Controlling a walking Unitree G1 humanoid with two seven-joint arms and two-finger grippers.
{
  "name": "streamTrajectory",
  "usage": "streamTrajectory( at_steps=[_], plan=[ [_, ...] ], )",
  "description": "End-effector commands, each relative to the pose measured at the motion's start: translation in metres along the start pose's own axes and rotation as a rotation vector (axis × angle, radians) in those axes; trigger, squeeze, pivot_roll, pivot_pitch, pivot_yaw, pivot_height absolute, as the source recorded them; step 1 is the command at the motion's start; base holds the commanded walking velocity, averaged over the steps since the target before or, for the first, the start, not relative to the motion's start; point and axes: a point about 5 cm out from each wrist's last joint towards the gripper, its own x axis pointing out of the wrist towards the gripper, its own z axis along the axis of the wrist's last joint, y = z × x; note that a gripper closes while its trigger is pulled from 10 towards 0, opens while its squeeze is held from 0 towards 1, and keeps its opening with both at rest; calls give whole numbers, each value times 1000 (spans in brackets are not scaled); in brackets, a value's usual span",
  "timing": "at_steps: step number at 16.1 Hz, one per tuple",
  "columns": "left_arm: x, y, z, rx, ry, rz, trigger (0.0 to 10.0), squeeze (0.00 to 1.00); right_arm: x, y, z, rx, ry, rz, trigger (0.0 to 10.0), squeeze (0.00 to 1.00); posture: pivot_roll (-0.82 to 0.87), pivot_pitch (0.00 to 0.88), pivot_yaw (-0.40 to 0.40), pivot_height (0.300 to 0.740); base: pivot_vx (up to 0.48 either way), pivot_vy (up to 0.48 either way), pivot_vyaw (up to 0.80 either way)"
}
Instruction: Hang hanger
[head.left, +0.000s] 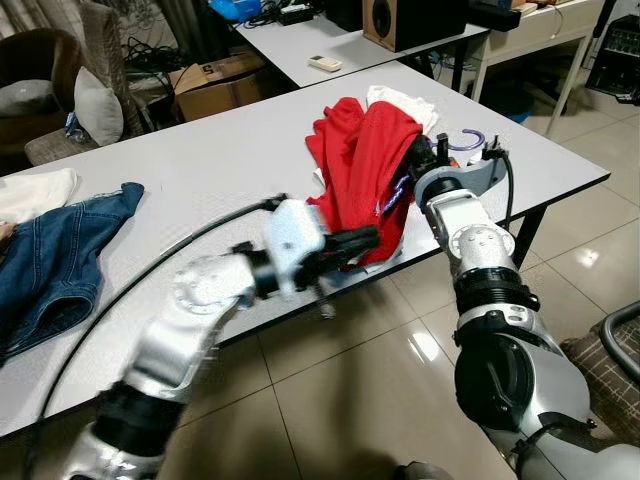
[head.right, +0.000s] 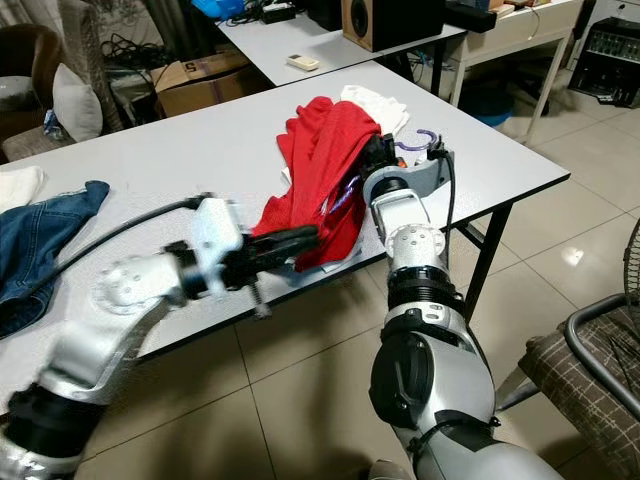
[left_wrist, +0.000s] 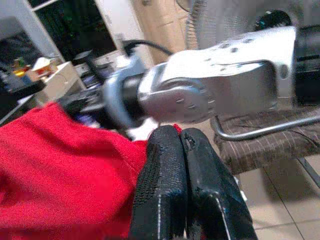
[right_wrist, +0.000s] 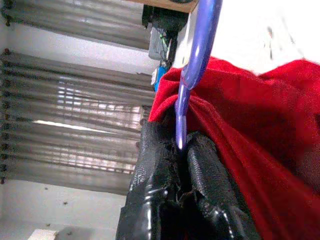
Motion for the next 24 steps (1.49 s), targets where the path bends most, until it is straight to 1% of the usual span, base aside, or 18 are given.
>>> streamTrajectory(
  at_steps=[1,2,3,7,8,9,11,12,13,14,15,16,17,19,20,22,23,24],
  plan=[
    [11,-2,-2,75,54,-10,3686,0,5,19,-12,13,35,58,10000,0,-117,0,121,740,0,0,0],
    [16,-2,-7,115,93,12,10000,0,5,25,-14,34,40,83,10000,0,-119,0,121,740,0,0,0],
    [16,-1,-8,113,96,26,10000,1000,6,30,-14,60,42,105,10000,0,-118,0,121,740,0,0,0],
    [10,-8,-14,125,132,-44,10000,1000,6,35,-10,45,39,155,10000,0,-120,0,113,740,0,0,0],
    [6,-11,-17,143,154,-72,10000,1000,6,35,-8,0,25,149,10000,0,-120,0,113,740,0,0,0],
    [0,-13,-19,124,158,-86,10000,1000,7,35,-9,-58,65,136,10000,0,-122,0,114,740,0,0,0],
    [-10,-12,-18,40,117,-62,10000,1000,7,39,-6,-94,80,161,10000,0,-122,0,114,740,0,0,0],
    [-19,-8,-17,-12,98,-16,10000,1000,6,42,-3,-123,84,184,10000,0,-122,0,114,740,0,0,800],
    [-35,1,-17,-82,85,60,10000,1000,2,48,0,-150,99,244,10000,0,-131,0,120,740,0,0,800],
    [-43,5,-17,-120,70,102,10000,1000,0,51,2,-195,106,268,10000,0,-129,0,118,740,0,0,794],
    [-70,17,-22,-213,79,236,10000,1000,-14,59,6,-346,144,351,10000,0,-124,0,109,740,0,0,794],
    [-78,20,-24,-231,89,275,10000,1000,-19,62,7,-389,157,375,10000,0,-124,0,109,740,0,0,794],
    [-84,23,-29,-263,106,365,10000,1000,-32,67,12,-423,170,415,10000,0,-117,0,97,740,0,0,800],
    [-82,26,-29,-352,52,497,10000,1000,-55,88,27,-468,171,521,10000,0,-117,0,96,740,0,0,800],
    [-81,26,-29,-371,42,516,10000,1000,-59,92,29,-476,174,540,10000,0,-117,0,96,740,0,0,800],
    [-83,29,-33,-425,44,620,10000,1000,-82,106,31,-632,244,625,10000,0,-122,0,100,740,0,0,800],
    [-83,29,-34,-423,55,633,10000,1000,-87,107,30,-661,264,628,10000,0,-124,0,100,740,0,0,800],
    [-85,29,-36,-401,91,655,10000,1000,-98,107,28,-720,307,639,10000,0,-126,0,99,740,0,0,800]
  ],
)
